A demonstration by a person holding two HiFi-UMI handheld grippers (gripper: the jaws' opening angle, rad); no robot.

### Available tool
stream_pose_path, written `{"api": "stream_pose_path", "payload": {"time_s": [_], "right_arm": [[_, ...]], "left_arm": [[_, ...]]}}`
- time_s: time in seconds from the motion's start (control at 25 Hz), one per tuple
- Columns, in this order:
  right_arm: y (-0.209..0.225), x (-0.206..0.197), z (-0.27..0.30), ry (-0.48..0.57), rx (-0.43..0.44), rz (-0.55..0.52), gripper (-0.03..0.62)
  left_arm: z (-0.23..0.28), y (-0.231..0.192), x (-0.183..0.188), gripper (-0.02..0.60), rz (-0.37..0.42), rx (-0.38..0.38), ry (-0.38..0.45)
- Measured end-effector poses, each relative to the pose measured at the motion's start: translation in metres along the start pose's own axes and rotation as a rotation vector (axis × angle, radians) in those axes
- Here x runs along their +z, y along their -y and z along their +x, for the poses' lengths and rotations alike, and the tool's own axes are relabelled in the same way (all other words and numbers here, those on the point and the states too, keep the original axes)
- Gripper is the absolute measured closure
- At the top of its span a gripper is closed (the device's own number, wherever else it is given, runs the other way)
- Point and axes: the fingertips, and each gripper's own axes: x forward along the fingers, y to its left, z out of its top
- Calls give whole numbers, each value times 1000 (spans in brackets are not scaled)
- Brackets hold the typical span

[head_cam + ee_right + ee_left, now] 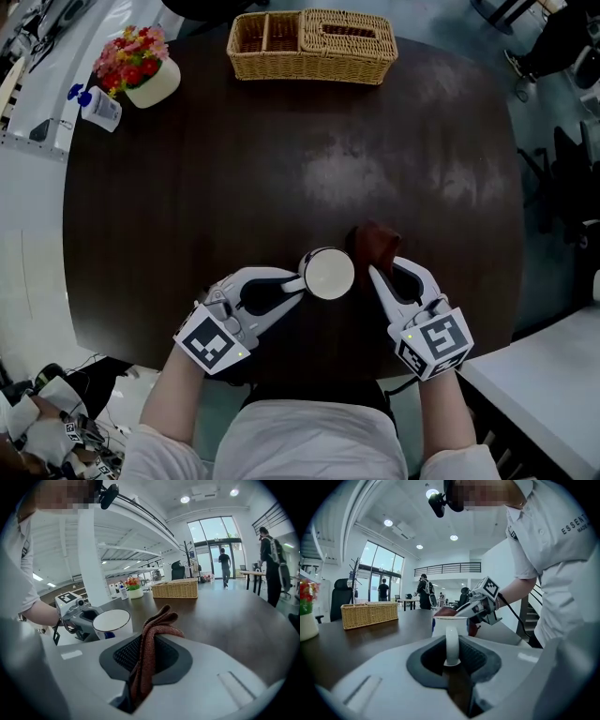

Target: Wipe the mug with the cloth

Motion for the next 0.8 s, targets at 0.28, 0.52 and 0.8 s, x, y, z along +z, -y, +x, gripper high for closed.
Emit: {"api": "stream_pose_path", "payload": {"time_s": [0.28,0.52,0.8], "right_arm": [[-14,-8,-8,-24,1,7,514],[-29,-11,-18,-24,-21,18,514],[-49,2,-57,27,-168,11,514]], "left_arm": [[-5,5,-17,517,-18,55,-40],[-22,-2,-20,503,-19,126,-54],[-85,-5,27,503,-58,441,39]]}}
